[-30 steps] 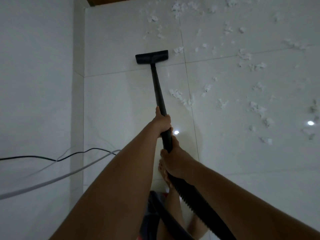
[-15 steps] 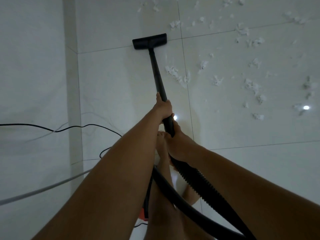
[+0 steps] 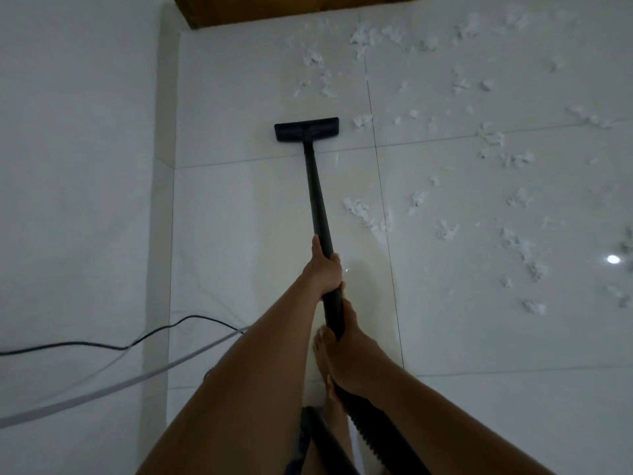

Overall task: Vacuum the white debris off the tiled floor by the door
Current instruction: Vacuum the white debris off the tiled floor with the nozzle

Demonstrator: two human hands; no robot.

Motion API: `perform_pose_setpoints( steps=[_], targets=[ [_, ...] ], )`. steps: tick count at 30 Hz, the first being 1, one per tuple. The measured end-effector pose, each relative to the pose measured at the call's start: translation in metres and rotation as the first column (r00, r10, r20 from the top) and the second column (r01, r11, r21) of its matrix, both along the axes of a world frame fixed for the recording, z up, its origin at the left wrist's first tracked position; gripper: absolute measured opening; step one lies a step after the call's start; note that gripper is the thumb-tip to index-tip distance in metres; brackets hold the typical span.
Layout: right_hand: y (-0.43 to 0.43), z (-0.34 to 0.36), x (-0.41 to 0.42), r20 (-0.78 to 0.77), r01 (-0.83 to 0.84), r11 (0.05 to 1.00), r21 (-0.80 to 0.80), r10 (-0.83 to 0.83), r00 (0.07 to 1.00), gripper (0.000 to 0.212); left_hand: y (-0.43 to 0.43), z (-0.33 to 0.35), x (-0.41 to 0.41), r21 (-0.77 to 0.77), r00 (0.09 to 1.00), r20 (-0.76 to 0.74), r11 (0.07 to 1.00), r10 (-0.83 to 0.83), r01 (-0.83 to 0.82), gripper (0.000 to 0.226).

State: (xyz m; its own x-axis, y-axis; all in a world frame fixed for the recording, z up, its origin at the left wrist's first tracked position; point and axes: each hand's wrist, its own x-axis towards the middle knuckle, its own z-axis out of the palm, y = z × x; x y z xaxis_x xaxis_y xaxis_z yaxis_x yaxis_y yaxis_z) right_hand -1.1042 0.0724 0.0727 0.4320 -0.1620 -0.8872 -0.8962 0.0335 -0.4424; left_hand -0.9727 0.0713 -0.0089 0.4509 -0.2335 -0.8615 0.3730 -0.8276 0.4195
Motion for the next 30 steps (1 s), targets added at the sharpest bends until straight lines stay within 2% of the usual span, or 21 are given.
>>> perform_pose_setpoints(
  steps=[12, 19, 30],
  targets=[
    [-0.041, 0.017, 0.125, 0.0, 0.018, 1.0, 0.002, -0.018, 1.0, 0.067, -0.038, 0.002, 0.123, -0.012, 0.999, -0.029, 0.999, 0.033, -0.034, 0.069],
    [-0.066, 0.003, 0.177, -0.018, 0.118, 0.991, 0.068, -0.117, 0.993, 0.065, -0.066, -0.005, 0.178, -0.011, 0.999, -0.021, 0.999, 0.04, -0.04, 0.069],
    [-0.069, 0.028, 0.184, -0.053, 0.134, 0.988, 0.072, -0.13, 0.99, 0.064, -0.069, 0.022, 0.18, 0.003, 0.999, -0.051, 1.0, 0.013, -0.013, 0.068]
  ],
)
